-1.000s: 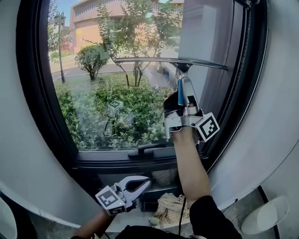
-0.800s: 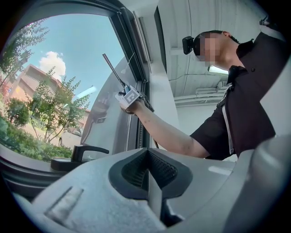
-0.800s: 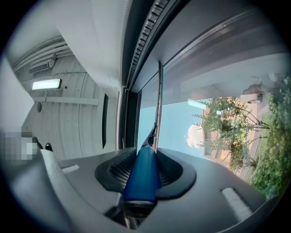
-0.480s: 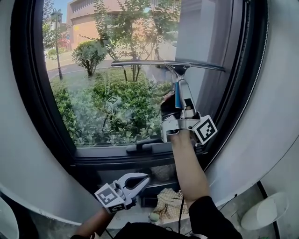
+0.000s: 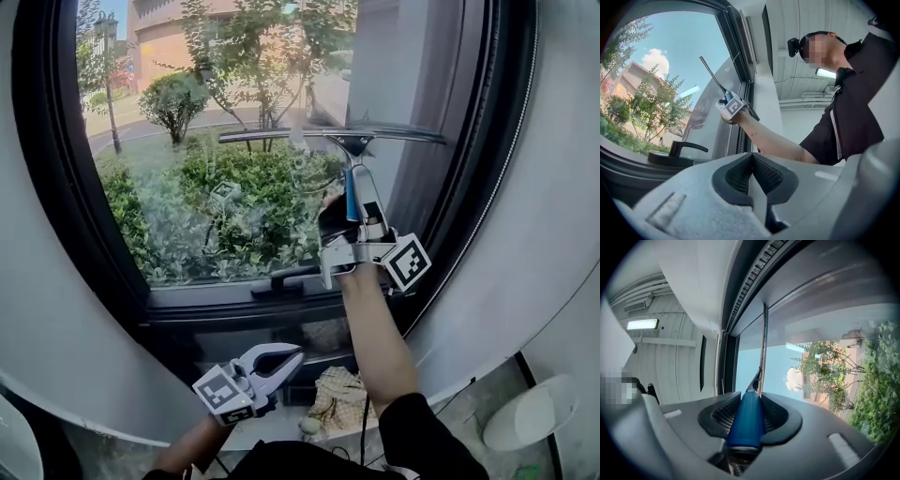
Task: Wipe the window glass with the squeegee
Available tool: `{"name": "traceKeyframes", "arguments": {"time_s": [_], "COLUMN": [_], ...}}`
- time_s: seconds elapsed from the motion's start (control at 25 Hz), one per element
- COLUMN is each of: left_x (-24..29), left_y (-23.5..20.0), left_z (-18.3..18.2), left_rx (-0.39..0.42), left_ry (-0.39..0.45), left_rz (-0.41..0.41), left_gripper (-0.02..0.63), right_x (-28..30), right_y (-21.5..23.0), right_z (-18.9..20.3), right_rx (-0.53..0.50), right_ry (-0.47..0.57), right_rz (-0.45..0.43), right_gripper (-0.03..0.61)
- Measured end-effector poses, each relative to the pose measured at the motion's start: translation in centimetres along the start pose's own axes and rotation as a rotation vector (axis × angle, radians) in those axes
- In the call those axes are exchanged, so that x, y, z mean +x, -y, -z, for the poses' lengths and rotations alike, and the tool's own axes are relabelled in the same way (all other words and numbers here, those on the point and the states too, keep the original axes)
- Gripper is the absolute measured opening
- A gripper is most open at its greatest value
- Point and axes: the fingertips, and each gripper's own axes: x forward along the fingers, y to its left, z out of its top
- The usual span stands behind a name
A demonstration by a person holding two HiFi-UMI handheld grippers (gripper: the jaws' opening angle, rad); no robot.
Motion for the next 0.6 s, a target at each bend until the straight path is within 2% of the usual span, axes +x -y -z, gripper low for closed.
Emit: {"name": "traceKeyframes", "arguments": {"time_s": [0.6], "left_x": [-0.1], "left_y": [0.8], "left_z": [-0.1], "left_rx": [-0.034], "left_ry": [0.016], "left_rz": [-0.002], "left_gripper": [-0.004], "right_x": [-1.7], "right_y": [0.6], "right_z": [0.5], "right_rx": [0.005], "right_ry": [-0.002], "right_rz": [0.029], "right_gripper": [0.135]}}
